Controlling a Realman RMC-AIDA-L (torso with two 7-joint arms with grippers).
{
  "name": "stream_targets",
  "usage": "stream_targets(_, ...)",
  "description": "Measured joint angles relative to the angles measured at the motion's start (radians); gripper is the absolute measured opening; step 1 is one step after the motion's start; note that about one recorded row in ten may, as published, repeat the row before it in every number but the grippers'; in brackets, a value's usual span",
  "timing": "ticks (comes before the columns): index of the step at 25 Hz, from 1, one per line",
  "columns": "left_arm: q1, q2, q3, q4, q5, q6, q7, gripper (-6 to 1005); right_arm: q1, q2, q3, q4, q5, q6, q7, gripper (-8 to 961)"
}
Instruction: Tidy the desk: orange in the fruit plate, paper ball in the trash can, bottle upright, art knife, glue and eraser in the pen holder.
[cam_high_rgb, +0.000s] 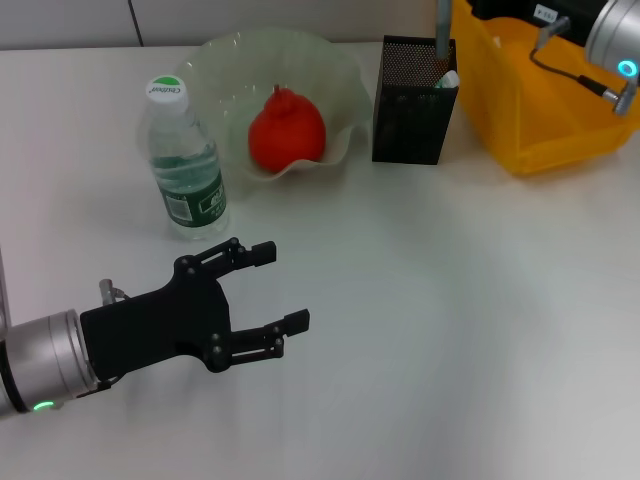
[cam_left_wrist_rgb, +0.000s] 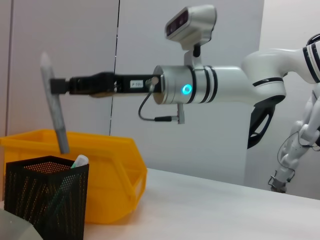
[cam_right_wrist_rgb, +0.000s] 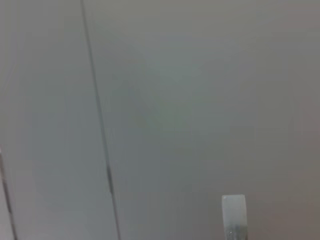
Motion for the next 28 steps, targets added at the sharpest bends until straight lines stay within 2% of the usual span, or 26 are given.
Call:
stream_targets(9,0.009,0.000,-0.002,0.000,-0.007,0.006,0.000,861,0.062,0.004,0.003,0.104,0.038,0.077,-0.126,133)
stream_targets(16,0.012,0.005,-0.002,0.000,-0.009,0.014,-0.007,861,0.033,0.001,0.006,0.104,0.045,0.051,-0.125,131)
stream_targets(26,0.013,0.006,-0.004,0.000,-0.008,0.020,-0.011,861,0.009,0.002,0.011,0.096,0.051,0.034,-0.113,354)
stream_targets(28,0.013,0.005,-0.004,0.000,-0.008,0.022,-0.011,861,-0.007,0.001,0.015,0.089,0.091,-0.002,-0.099,393)
